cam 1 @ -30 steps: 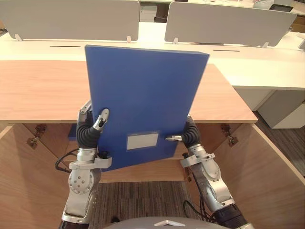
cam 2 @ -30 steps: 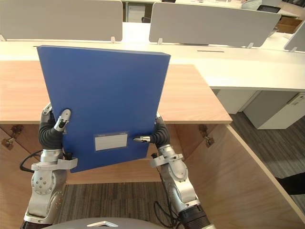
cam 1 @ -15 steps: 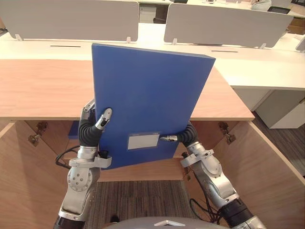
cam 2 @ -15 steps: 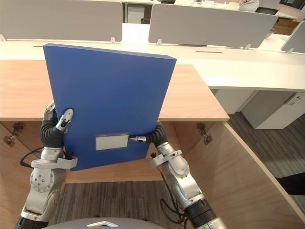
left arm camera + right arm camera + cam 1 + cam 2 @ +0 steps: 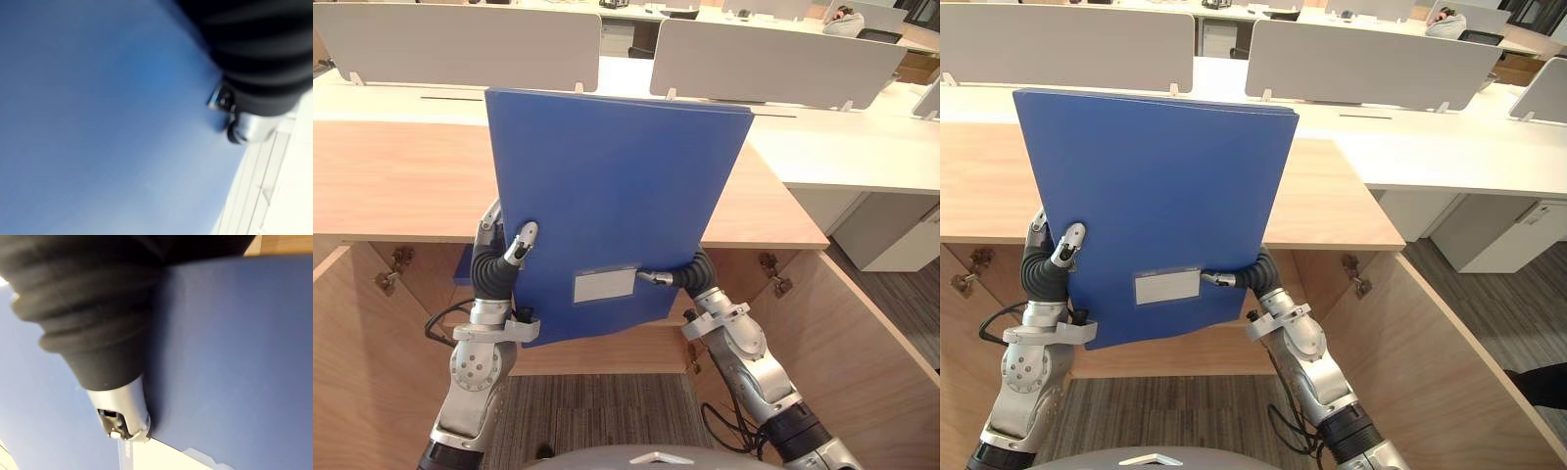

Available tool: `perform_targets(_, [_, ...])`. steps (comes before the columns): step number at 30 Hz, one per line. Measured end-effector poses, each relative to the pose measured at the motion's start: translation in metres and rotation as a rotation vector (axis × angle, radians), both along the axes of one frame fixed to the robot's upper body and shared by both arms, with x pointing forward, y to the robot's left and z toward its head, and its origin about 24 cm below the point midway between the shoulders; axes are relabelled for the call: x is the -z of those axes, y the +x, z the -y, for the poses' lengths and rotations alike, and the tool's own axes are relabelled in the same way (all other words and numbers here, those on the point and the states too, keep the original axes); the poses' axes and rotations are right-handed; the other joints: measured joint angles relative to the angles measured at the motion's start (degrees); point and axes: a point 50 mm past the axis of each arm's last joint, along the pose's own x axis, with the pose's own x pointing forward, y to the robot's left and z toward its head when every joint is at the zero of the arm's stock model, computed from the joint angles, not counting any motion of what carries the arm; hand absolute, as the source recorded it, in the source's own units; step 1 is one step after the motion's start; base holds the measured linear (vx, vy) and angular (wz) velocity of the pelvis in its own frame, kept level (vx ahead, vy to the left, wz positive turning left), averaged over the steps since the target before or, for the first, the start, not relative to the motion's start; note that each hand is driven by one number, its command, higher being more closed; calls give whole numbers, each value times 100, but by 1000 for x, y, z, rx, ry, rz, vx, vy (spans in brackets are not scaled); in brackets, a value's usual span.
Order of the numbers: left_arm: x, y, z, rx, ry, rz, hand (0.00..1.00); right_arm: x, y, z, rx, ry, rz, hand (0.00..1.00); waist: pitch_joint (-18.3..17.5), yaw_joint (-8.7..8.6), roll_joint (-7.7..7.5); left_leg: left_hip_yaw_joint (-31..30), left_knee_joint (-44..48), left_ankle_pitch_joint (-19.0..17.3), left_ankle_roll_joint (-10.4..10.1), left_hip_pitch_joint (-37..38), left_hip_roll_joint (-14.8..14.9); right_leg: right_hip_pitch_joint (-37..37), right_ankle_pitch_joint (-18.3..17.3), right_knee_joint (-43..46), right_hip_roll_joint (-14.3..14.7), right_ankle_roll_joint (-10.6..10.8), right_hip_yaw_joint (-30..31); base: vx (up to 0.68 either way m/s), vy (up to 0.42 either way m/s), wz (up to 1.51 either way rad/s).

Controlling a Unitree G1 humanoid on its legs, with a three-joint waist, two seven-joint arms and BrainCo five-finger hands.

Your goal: Walk over to the cabinet, pick up the folder, carry it to the office cabinet, place the folder inside the office cabinet, then close the office cabinet door

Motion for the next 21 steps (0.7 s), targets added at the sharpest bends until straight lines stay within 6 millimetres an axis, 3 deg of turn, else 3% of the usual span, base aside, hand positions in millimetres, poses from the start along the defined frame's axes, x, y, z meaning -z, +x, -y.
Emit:
perform_targets(8, [5,-1,-10,-117,-24,-10,0,-7,0,-7,36,30,45,100,-64,1,-5,9,0,-2,-6,-1,-2,0,-9,-23,11,22,94,-4,1,0])
perform_targets(16, [42,-11,-36,-317,-75,-190,0,-31,-10,4,179,159,158,100,-65,26,-6,-14,0,-14,-16,-11,-8,28,-13,-68,10,37,73,1,0,1])
perform_targets(21, [65,-21,-56,-430,-91,-310,0,-30,-16,15,271,121,179,100,-64,38,-2,-54,-2,-18,-19,-19,-11,42,-31,-68,5,48,22,0,0,5])
